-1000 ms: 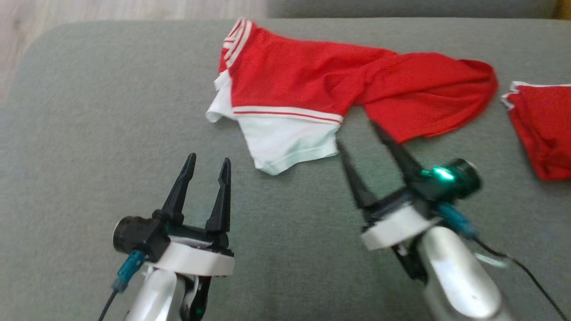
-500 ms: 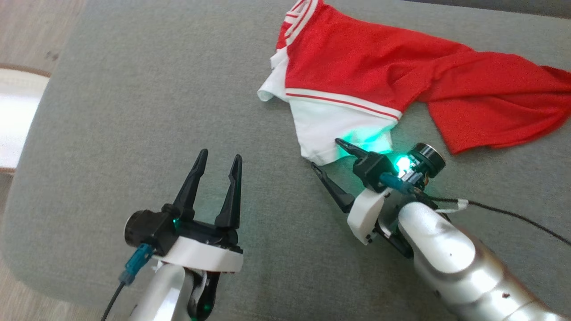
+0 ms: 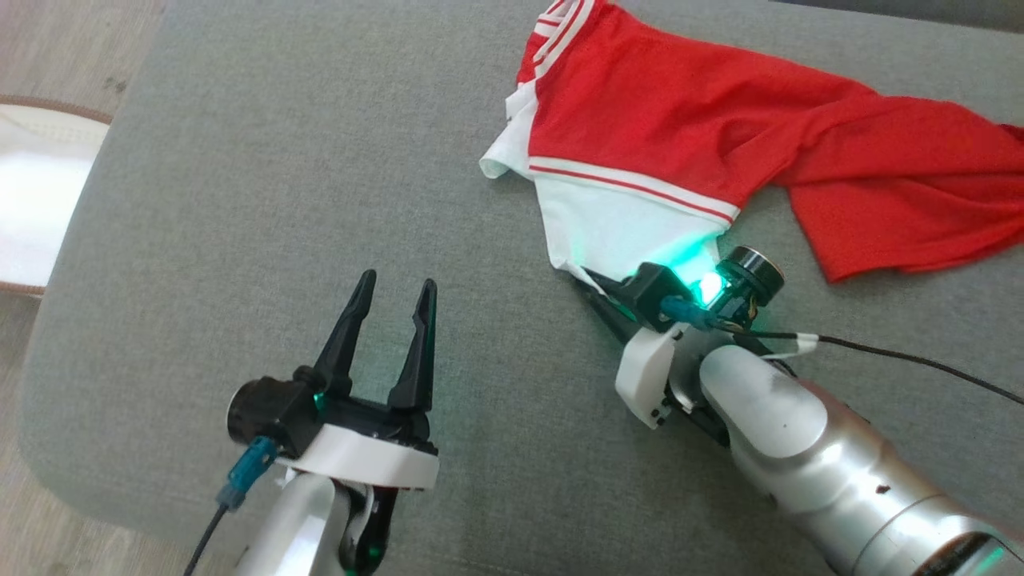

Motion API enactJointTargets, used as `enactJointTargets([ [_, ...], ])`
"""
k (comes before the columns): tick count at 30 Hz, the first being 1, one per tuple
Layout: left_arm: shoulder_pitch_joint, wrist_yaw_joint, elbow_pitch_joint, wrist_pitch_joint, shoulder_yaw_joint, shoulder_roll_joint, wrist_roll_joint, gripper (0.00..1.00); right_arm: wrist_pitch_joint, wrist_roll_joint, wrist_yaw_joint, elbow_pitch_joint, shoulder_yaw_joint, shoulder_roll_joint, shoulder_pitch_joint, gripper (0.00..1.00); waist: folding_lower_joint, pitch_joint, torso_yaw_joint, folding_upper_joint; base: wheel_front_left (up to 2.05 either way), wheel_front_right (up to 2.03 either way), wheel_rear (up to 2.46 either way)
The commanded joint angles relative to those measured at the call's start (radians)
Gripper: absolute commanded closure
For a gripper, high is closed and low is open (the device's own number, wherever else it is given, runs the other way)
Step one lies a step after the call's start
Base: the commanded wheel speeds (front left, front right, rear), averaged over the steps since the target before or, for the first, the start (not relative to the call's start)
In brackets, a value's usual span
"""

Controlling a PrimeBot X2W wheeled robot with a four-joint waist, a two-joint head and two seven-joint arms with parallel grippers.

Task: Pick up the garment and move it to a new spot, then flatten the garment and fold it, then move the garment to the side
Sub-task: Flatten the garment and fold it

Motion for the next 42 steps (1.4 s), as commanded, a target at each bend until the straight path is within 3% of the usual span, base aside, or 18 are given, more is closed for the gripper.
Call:
enactJointTargets([
  [1,-0.035,0.009,-0.025,-0.006,0.037,0.004,0.001,0.00,-0.031,0.009,-0.001,-0.011,0.008,0.020,-0.014,1.00,-0.0001,-0.009,-0.009,0.0000,0.00,0.00,0.00],
  [6,-0.023,0.010,-0.027,-0.006,0.051,0.004,0.010,0.00,-0.089,0.014,-0.001,-0.053,-0.045,0.021,-0.060,1.00,-0.0001,-0.035,-0.035,0.0000,0.00,0.00,0.00],
  [9,-0.015,0.010,-0.032,-0.006,0.054,0.004,0.014,0.00,-0.100,0.006,-0.001,-0.107,-0.098,-0.012,-0.110,1.00,-0.0001,-0.043,-0.045,0.0000,0.00,0.00,0.00],
  [16,-0.043,0.006,-0.049,-0.006,0.017,0.004,0.000,0.00,-0.056,-0.009,-0.001,-0.157,-0.202,-0.175,-0.340,1.00,-0.0001,0.000,0.002,0.0000,0.00,0.00,0.00],
  [24,-0.072,0.003,-0.043,-0.006,-0.049,0.004,-0.041,0.00,-0.002,-0.065,-0.001,-0.018,-0.247,-0.322,-0.591,0.98,-0.0001,0.062,0.109,0.0000,0.00,0.00,0.00],
  [25,-0.074,0.002,-0.041,-0.006,-0.055,0.004,-0.044,0.00,0.003,-0.086,-0.001,0.017,-0.265,-0.332,-0.623,0.00,-0.0001,0.069,0.119,0.0000,0.00,0.00,0.00],
  [29,-0.081,0.004,-0.039,-0.006,-0.071,0.004,-0.056,0.00,0.074,-0.152,-0.001,0.161,-0.335,-0.327,-0.693,0.00,-0.0001,0.087,0.144,0.0000,0.00,0.00,0.00],
  [32,-0.080,0.009,-0.037,-0.006,-0.068,0.004,-0.055,0.00,0.037,-0.176,-0.001,0.207,-0.398,-0.302,-0.696,0.00,-0.0001,0.087,0.137,0.0000,0.00,0.00,0.00],
  [37,-0.082,0.012,-0.030,-0.006,-0.029,0.004,-0.032,0.00,-0.048,-0.198,-0.001,0.252,-0.463,-0.249,-0.624,0.00,-0.0001,0.057,0.084,0.0000,0.00,0.00,0.00],
  [42,-0.076,0.011,-0.032,-0.006,0.032,0.004,0.002,0.00,-0.101,-0.173,-0.001,0.211,-0.521,-0.181,-0.526,0.00,-0.0001,0.010,-0.006,0.0000,0.00,0.00,0.00],
])
